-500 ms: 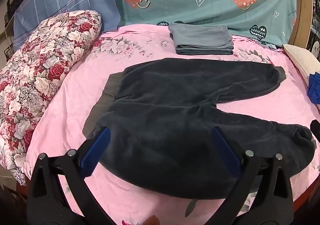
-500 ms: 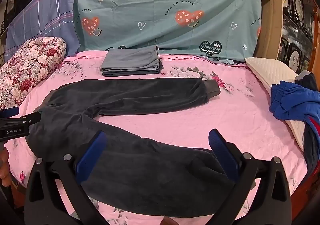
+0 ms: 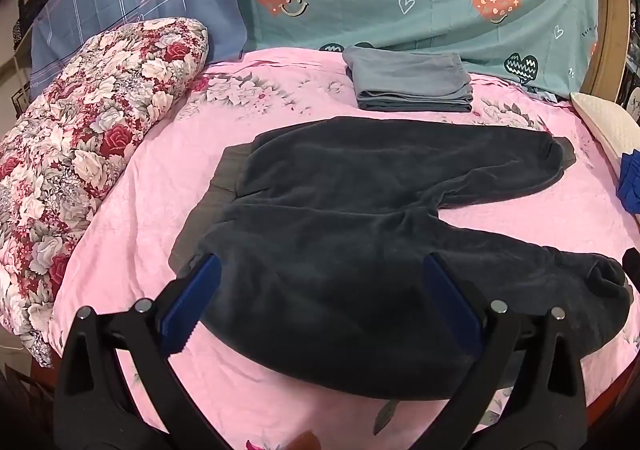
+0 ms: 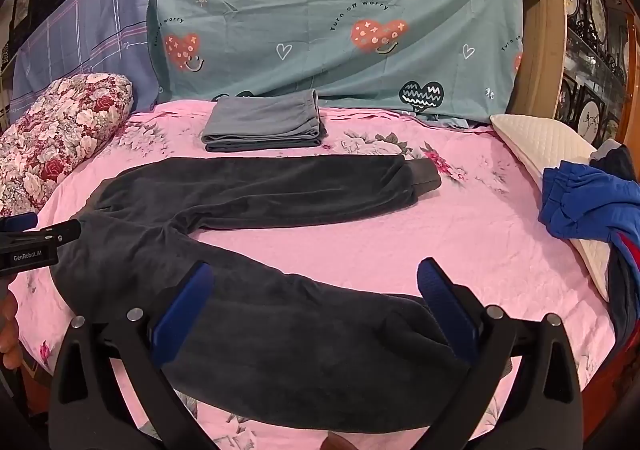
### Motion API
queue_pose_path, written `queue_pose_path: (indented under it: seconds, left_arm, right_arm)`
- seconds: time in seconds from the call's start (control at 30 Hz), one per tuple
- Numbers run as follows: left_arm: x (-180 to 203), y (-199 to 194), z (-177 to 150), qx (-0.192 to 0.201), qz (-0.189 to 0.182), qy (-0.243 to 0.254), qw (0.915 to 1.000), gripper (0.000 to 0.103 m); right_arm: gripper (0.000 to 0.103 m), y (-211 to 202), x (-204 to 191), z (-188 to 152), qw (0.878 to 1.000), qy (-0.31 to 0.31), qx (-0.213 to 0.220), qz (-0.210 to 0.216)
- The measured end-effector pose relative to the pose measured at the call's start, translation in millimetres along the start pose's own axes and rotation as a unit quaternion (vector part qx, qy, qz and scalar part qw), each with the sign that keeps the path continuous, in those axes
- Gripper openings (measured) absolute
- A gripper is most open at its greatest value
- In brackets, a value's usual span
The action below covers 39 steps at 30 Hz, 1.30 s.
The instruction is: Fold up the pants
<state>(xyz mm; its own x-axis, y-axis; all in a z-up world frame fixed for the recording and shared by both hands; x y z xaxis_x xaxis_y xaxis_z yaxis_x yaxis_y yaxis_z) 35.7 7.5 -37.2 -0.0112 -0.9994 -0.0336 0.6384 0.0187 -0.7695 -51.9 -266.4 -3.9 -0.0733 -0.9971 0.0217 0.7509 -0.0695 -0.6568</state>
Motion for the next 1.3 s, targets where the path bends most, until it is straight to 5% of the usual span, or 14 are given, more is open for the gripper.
queue_pose_path:
  seconds: [1.3]
  left_arm:
    - [-4.1, 0.0, -4.4, 0.003, 0.004, -0.001, 1.0000, 0.101]
  right_arm:
    - [0.102, 5.6, -1.1, -8.8, 1.000, 0.005, -0.008, 0.006]
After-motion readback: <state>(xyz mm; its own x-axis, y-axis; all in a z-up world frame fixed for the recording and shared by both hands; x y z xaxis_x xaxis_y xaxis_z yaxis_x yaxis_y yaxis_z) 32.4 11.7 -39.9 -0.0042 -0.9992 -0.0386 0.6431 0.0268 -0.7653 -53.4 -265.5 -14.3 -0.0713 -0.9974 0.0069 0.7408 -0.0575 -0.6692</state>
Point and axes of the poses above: each gripper's, at about its wrist camera, not at the fingertips, and y roughly the way its jaws point, x to its right, z to its top, the point moved 5 cm from there along y, roughly the way its jaws point, and after that the axes turned 6 degrees about -x, right-handed, at the moved point
